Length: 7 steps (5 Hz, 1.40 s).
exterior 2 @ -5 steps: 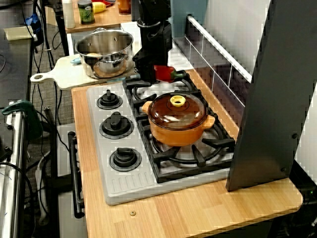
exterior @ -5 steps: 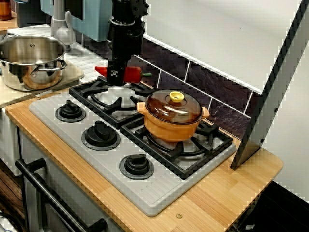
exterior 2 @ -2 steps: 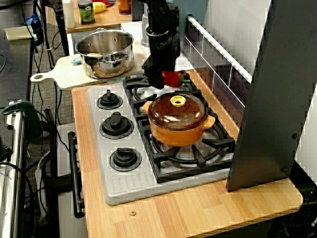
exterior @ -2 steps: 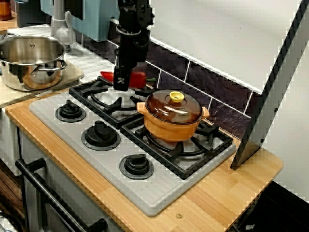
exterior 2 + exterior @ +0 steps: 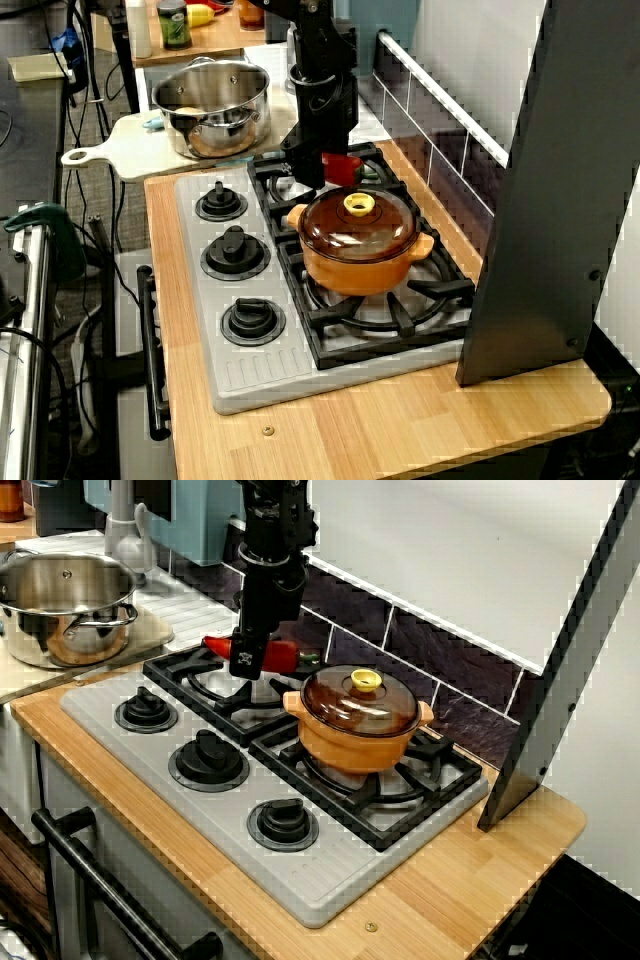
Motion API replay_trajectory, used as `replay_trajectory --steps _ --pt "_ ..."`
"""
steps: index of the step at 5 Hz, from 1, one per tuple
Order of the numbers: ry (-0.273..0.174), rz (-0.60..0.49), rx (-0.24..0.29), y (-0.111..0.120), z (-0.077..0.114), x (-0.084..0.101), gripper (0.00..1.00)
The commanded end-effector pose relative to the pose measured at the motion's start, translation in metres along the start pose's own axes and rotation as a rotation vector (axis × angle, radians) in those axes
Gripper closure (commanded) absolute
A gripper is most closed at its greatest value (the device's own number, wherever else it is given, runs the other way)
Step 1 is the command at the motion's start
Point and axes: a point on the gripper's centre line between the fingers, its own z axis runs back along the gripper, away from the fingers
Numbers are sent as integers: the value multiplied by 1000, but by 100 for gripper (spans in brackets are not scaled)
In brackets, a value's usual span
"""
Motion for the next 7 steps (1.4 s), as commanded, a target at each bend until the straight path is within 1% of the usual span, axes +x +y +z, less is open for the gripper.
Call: replay_trajectory --steps 1,3,4,5,6,7 --pt "-22 -4 22 3 14 -4 100" --pt "-9 -2 21 4 11 -3 100" --pt "1 2 23 6 9 -3 53" --pt "3 4 20 6 10 -3 21" --pt "2 2 22 6 11 -4 18" --pt "0 2 20 6 13 -5 5"
